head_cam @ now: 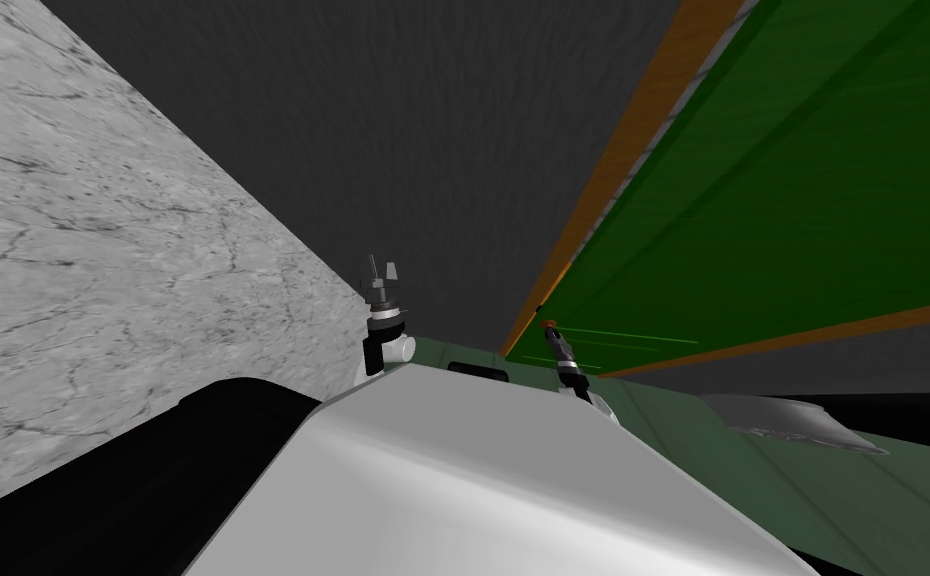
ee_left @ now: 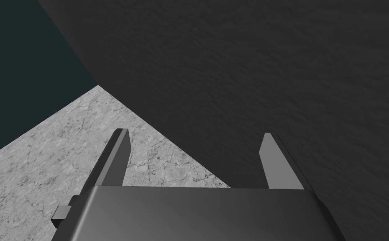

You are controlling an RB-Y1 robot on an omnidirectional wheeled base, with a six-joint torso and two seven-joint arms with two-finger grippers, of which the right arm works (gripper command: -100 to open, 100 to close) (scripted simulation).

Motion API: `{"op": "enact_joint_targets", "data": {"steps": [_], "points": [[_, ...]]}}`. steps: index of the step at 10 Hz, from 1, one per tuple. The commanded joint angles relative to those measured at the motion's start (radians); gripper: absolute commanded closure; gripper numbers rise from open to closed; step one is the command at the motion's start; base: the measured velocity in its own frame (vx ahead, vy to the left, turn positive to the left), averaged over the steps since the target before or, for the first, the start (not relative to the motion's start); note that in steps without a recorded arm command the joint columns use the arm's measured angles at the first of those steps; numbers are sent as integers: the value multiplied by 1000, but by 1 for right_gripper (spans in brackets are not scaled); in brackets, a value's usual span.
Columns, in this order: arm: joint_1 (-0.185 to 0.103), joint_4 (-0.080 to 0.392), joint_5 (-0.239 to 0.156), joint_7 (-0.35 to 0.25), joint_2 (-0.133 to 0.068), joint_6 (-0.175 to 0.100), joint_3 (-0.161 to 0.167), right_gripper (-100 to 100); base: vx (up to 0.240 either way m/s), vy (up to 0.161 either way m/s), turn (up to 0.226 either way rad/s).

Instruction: Pull the door open

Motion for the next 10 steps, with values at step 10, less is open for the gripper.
{"op": "enact_joint_targets", "data": {"steps": [10], "points": [[-15,14,-96,-260,-4,7,70,100,-37,-19,33]]}}
